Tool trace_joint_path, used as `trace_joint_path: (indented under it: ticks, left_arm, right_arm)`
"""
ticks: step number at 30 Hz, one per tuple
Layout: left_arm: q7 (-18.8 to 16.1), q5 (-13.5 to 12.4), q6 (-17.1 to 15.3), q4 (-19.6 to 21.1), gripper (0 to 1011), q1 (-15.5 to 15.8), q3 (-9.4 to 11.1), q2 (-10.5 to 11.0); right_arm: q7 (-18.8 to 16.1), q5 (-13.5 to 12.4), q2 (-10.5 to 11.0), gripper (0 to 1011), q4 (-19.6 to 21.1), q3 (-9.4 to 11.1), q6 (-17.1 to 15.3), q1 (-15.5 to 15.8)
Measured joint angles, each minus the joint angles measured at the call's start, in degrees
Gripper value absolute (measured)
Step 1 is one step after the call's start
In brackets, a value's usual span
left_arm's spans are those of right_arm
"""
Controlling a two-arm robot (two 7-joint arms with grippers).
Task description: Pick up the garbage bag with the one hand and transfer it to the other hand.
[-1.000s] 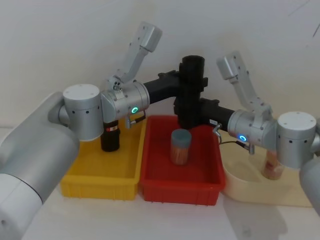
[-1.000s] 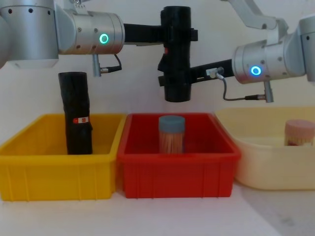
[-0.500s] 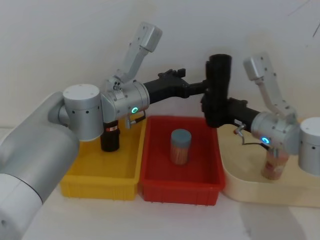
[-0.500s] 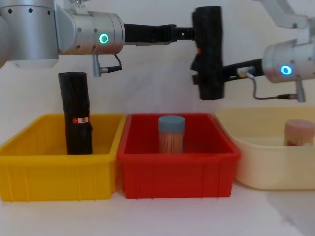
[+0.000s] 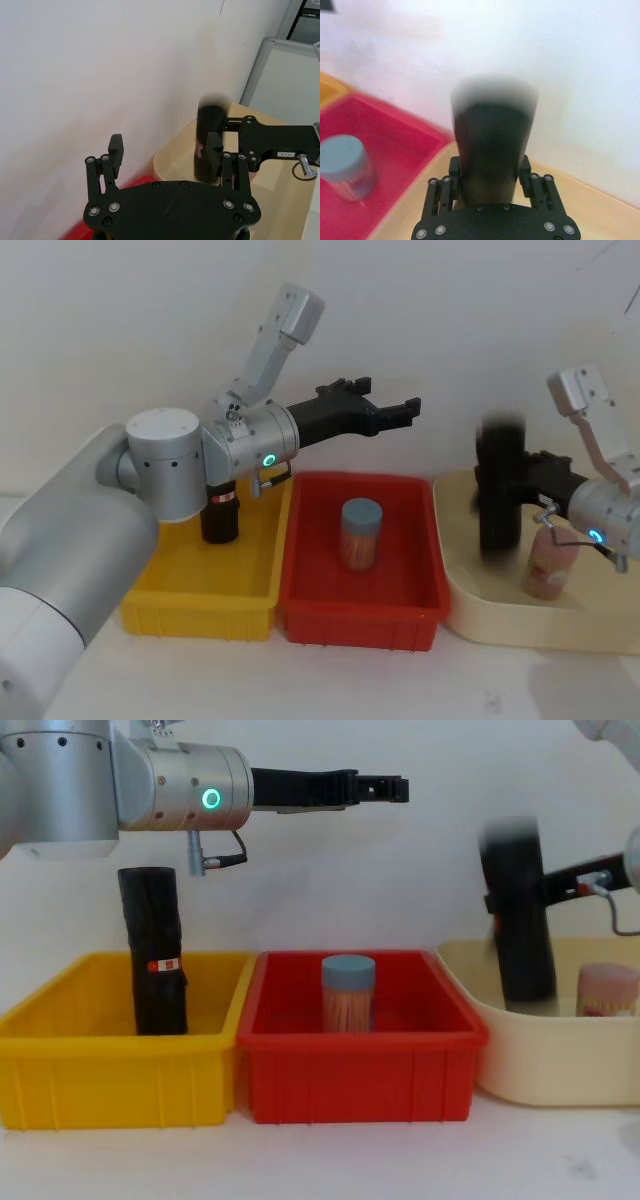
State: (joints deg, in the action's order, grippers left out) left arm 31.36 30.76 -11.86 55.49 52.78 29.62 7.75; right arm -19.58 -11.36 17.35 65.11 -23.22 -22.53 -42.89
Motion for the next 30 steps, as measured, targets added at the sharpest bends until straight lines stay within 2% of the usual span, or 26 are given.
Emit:
trace_joint_path:
  ticks: [2,4,5,7,8,9,12,24,30]
  left_arm:
    - [0.0,0.0,0.0,0.0,1001,0.0,0.0,0.0]
    - [0.0,0.0,0.0,0.0,1001,0.0,0.0,0.0]
    - [0.0,0.0,0.0,0.0,1001,0.0,0.0,0.0]
    - [0.0,0.0,0.0,0.0,1001,0.0,0.0,0.0]
    - [0.0,0.0,0.0,0.0,1001,0.0,0.0,0.0]
    - [0.0,0.0,0.0,0.0,1001,0.0,0.0,0.0]
    - [0.0,0.0,0.0,0.0,1001,0.0,0.0,0.0]
    - [0.0,0.0,0.0,0.0,1001,0.0,0.0,0.0]
    - [0.0,0.0,0.0,0.0,1001,0.0,0.0,0.0]
  right_arm:
    - [0.3,0.7,0.8,733,0.5,-0.1,-0.9,0.2]
    - [0.5,1.2,1.4,768,0.9,-0.3,-1.6,0.5]
    - [0.5,1.4,1.6,824,1.1,-0.3,-1.8,0.5]
    - [0.6,1.7,1.9,851,1.3,-0.4,-2.2,0.6]
    - [0.6,1.9,2.2,909,1.5,-0.5,-2.5,0.7]
    - [0.7,2.0,2.4,909,1.6,-0.5,-2.7,0.8]
    - [0.8,2.4,2.8,998,1.9,-0.6,-3.2,0.9]
    - [1.0,3.2,3.6,999,2.6,-0.6,-4.1,1.4]
    - [1.4,2.5,3.9,999,4.7,1.0,-4.1,2.7]
